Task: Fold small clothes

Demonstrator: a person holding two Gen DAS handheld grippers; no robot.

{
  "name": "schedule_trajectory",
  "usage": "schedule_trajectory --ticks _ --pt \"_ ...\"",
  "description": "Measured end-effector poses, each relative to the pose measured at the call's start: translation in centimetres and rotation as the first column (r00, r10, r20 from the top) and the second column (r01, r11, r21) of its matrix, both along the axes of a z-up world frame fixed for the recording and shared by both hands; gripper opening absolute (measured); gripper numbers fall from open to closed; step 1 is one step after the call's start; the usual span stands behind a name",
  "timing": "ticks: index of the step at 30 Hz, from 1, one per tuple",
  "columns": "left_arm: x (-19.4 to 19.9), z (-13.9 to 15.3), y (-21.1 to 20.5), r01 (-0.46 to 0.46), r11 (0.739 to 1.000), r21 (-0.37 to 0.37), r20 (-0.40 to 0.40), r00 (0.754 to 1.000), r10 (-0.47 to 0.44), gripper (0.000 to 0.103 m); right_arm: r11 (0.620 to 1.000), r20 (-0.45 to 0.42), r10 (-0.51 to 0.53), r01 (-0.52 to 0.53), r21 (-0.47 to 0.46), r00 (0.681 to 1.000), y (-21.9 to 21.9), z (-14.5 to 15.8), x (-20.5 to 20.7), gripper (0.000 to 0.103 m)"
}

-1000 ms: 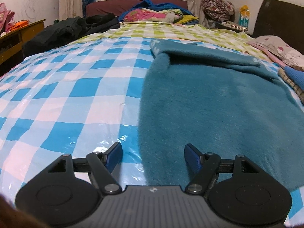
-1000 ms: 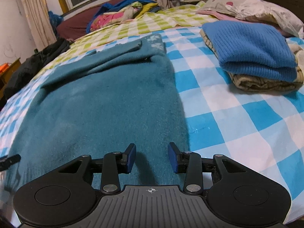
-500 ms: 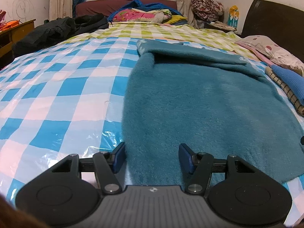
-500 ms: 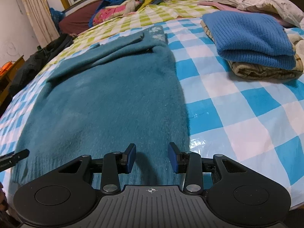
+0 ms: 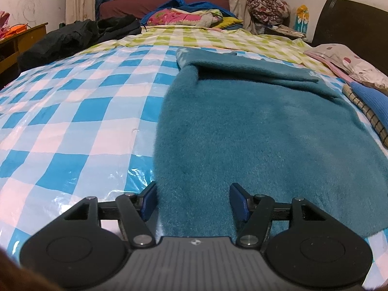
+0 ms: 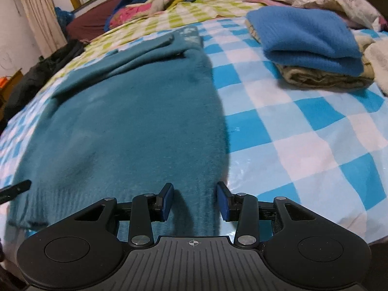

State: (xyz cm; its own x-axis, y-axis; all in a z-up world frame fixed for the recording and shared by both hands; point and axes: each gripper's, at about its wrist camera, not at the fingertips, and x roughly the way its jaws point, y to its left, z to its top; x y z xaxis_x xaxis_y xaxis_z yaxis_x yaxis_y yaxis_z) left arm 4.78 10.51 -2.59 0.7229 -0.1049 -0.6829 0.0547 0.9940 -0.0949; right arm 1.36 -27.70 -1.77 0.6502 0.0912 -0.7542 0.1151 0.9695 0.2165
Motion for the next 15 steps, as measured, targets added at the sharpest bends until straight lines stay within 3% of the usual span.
schedule_trajectory --ticks 5,7,15 --pt "0.0 0.1 -0.2 0.003 1.000 -0.020 0.010 1.000 -0.003 0.052 0.992 0.008 -0.012 0.011 0.124 1.000 -1.3 0.1 0.3 0.023" --pt "-0.1 0.1 -0.3 0.007 1.000 -0.024 0.015 1.000 -0.007 0.051 0.985 0.011 -0.022 0.020 0.174 1.000 -1.7 0.1 0.2 0.023" --pt "0.2 -0.1 0.4 0.004 0.998 -0.064 0.001 1.000 -0.004 0.055 0.977 -0.002 -0.028 0.028 0.212 1.000 -1.1 -0.5 1.5 0.025"
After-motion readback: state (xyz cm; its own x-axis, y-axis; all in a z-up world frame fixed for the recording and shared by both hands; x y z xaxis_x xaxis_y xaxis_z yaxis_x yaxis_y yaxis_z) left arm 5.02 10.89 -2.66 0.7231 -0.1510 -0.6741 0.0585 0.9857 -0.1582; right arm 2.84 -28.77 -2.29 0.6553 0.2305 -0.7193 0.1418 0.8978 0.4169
